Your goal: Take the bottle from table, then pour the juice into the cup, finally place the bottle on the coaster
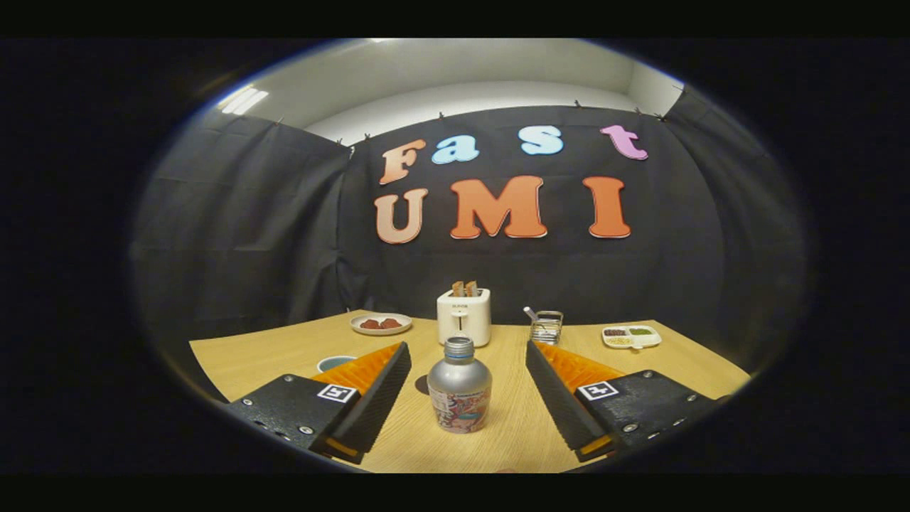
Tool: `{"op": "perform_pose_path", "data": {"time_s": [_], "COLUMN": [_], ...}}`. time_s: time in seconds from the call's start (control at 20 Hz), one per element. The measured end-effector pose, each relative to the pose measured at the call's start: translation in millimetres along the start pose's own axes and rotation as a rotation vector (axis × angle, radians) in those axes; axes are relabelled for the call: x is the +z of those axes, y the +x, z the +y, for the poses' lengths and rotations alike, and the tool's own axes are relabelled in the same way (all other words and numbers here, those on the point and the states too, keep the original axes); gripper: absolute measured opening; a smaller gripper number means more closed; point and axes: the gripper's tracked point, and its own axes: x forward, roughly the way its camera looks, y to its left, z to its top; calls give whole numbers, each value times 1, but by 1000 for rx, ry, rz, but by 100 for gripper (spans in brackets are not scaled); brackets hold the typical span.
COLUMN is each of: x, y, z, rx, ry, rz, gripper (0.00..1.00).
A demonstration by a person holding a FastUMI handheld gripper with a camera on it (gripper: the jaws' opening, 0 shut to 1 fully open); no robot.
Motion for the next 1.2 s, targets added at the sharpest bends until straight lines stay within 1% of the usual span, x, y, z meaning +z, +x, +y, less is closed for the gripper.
{"op": "perform_pose_path", "data": {"time_s": [0.3,0.65,0.9,1.15,1.2], "x": [-40,-79,-99,-111,-111], "y": [17,31,41,48,48], "z": [2,14,16,12,11], "rx": [8,33,24,-3,-12], "ry": [38,32,54,38,36], "rz": [46,135,183,221,218], "gripper": [97,97,97,97,94]}}
